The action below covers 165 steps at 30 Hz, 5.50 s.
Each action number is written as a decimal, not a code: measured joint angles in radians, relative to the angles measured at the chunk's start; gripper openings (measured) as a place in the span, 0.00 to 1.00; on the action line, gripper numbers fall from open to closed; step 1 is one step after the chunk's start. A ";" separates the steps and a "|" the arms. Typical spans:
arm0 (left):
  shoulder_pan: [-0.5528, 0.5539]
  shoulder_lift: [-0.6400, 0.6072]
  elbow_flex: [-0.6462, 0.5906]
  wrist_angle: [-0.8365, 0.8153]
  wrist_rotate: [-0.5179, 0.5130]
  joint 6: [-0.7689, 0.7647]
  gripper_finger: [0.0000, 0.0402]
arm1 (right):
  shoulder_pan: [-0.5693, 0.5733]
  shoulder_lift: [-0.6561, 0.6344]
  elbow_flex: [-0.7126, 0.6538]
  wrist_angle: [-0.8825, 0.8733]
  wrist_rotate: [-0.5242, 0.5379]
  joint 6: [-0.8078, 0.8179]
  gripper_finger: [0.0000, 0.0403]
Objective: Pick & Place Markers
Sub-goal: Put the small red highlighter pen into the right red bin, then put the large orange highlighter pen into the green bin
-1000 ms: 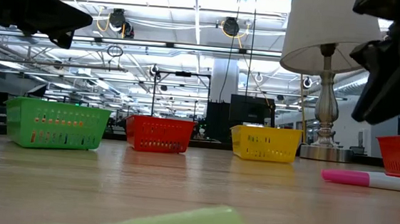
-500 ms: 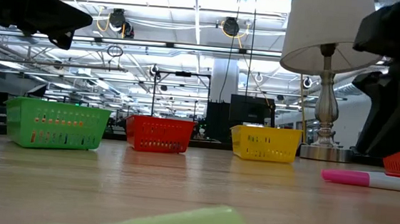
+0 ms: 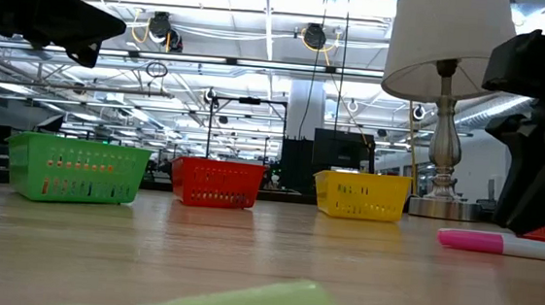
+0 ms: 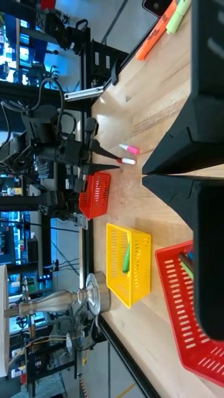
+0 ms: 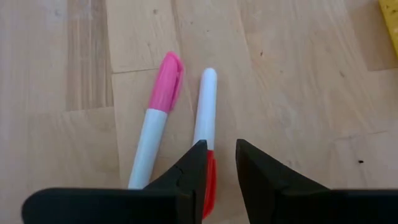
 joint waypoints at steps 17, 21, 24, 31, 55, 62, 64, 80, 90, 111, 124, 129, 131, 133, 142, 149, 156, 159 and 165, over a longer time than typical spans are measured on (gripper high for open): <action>0.000 0.000 0.000 0.000 0.000 0.001 0.05 | -0.007 -0.076 -0.003 0.039 -0.030 -0.018 0.18; 0.000 0.000 0.000 0.000 0.000 0.001 0.05 | -0.012 -0.063 -0.003 0.038 -0.082 -0.014 0.18; 0.000 0.000 0.000 0.000 0.000 0.001 0.05 | -0.024 -0.055 -0.003 0.022 -0.078 -0.016 0.20; 0.000 0.000 0.000 0.000 0.000 0.001 0.05 | -0.064 -0.055 -0.003 0.006 -0.078 -0.025 0.31; 0.000 0.000 0.000 -0.012 -0.002 0.001 0.05 | -0.082 -0.059 -0.192 0.266 -0.105 -0.053 0.15; 0.000 0.000 0.000 -0.013 -0.002 0.001 0.05 | -0.121 -0.063 -0.196 0.376 -0.111 -0.209 0.07; 0.000 0.000 0.000 -0.013 -0.002 0.001 0.05 | -0.131 -0.074 -0.191 0.379 -0.113 -0.251 0.07; 0.000 0.001 0.000 -0.015 -0.003 0.001 0.05 | -0.051 -0.137 0.340 -0.915 -0.140 -0.288 0.07; 0.000 0.001 0.000 -0.014 -0.003 0.001 0.05 | -0.038 -0.136 0.292 -1.170 -0.378 -0.248 0.07; 0.000 0.001 0.000 -0.014 -0.003 0.004 0.05 | -0.040 -0.137 0.169 -1.034 -0.424 -0.345 0.18; 0.000 0.001 0.000 -0.014 -0.003 -0.003 0.05 | -0.038 -0.200 0.262 -1.200 -0.361 -0.102 0.30; 0.000 0.001 0.000 -0.014 -0.003 -0.034 0.05 | -0.009 -0.219 0.423 -1.177 -0.190 -0.042 0.28; 0.000 0.001 0.000 -0.014 -0.003 -0.032 0.05 | 0.004 -0.213 0.484 -1.105 -0.134 -0.070 0.26; 0.000 0.001 0.000 -0.014 -0.003 -0.029 0.05 | 0.015 -0.199 0.528 -0.992 -0.085 -0.131 0.25; 0.000 0.001 0.000 0.008 -0.060 -0.057 0.05 | 0.028 0.003 0.559 -0.554 -0.032 -0.371 0.25; 0.000 0.002 0.000 -0.004 -0.098 -0.052 0.05 | 0.028 0.166 0.559 -0.163 -0.174 -0.446 0.33; 0.000 0.002 0.000 -0.023 -0.098 -0.054 0.05 | 0.021 0.286 0.558 0.013 -0.343 -0.424 0.45; 0.000 0.002 0.000 -0.024 -0.098 -0.054 0.05 | 0.021 0.316 0.558 0.088 -0.402 -0.430 0.49; 0.000 0.002 0.000 -0.059 -0.098 -0.056 0.05 | 0.019 0.328 0.557 0.160 -0.476 -0.381 0.54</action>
